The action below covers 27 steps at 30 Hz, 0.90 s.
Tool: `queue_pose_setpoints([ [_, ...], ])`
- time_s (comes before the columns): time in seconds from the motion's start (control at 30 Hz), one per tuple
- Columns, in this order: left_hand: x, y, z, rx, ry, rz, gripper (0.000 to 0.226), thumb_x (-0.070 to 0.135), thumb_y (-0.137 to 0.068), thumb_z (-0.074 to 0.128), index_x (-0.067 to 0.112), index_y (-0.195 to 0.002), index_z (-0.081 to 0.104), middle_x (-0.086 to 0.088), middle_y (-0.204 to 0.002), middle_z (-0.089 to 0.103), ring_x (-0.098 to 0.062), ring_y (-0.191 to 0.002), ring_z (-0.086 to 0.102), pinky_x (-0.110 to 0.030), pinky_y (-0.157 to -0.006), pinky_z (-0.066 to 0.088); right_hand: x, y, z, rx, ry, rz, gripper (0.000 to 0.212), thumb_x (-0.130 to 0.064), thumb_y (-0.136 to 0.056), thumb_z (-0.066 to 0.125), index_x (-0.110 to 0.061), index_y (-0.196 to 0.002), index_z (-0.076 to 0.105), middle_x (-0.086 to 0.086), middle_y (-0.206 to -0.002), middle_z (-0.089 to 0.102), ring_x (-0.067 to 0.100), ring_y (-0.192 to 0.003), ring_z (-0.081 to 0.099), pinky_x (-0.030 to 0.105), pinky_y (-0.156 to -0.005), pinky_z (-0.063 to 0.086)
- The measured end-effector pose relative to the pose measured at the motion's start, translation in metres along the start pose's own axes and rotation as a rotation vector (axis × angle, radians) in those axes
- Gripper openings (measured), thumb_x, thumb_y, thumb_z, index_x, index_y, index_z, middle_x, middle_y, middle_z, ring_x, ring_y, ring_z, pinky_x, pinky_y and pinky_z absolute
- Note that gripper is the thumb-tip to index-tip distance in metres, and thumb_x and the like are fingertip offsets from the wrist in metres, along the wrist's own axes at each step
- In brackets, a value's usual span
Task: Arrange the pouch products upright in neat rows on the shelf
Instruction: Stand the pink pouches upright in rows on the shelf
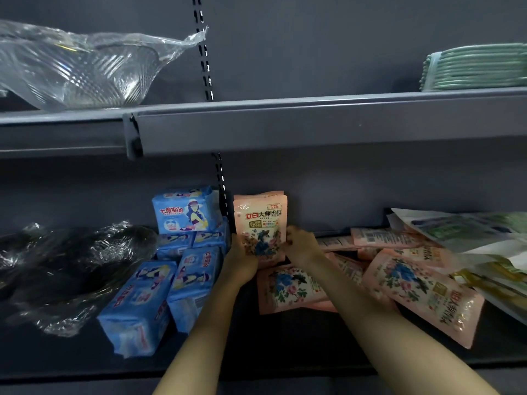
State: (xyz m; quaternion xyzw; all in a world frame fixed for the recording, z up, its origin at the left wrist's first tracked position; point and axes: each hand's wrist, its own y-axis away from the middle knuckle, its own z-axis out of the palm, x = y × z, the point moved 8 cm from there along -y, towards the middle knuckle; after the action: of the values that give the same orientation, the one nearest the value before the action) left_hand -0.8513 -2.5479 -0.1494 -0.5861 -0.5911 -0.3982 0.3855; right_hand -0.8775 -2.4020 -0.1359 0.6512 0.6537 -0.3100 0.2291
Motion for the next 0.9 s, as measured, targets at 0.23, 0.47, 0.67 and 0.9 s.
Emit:
queue_pose_setpoints([
  [0.23,-0.01,-0.016,0.003,-0.035,0.009,-0.021,0.07,0.027,-0.068,0.064,0.024,-0.134,0.039,0.004,-0.126,0.057,-0.016,-0.113,0.055,-0.033,-0.098,0.045,0.0,0.011,-0.019,0.08,0.005,-0.066,0.025,-0.015,-0.09,0.056,-0.007,-0.113,0.062,0.008,-0.118,0.065,0.022,-0.109,0.06,0.026,-0.089,0.046],
  [0.47,-0.02,-0.028,0.012,-0.024,0.177,-0.016,0.077,0.027,-0.049,0.075,0.02,-0.122,0.052,0.0,-0.114,0.066,-0.014,-0.102,0.063,-0.039,-0.087,0.054,-0.001,0.052,0.004,-0.428,0.32,-0.233,0.038,-0.035,-0.084,0.066,-0.021,-0.119,0.059,-0.004,-0.121,0.059,0.014,-0.11,0.055,0.027,-0.086,0.044],
  [0.67,-0.021,-0.032,0.014,-0.013,0.19,-0.006,0.066,0.015,-0.054,0.065,0.018,-0.119,0.056,0.001,-0.113,0.066,-0.016,-0.104,0.062,-0.039,-0.089,0.053,0.012,0.051,-0.015,-0.209,0.484,-0.126,0.061,-0.053,-0.078,0.062,-0.022,-0.13,0.049,0.003,-0.132,0.049,0.024,-0.121,0.046,0.032,-0.094,0.04],
  [0.9,-0.035,-0.046,0.015,-0.013,0.169,-0.036,0.088,0.036,-0.037,0.07,0.021,-0.121,0.052,0.003,-0.115,0.065,-0.014,-0.103,0.063,-0.04,-0.088,0.054,0.065,0.058,-0.043,-0.179,0.515,0.317,0.085,-0.069,-0.077,0.053,-0.01,-0.136,0.041,0.014,-0.138,0.049,0.029,-0.121,0.051,0.037,-0.1,0.045],
])
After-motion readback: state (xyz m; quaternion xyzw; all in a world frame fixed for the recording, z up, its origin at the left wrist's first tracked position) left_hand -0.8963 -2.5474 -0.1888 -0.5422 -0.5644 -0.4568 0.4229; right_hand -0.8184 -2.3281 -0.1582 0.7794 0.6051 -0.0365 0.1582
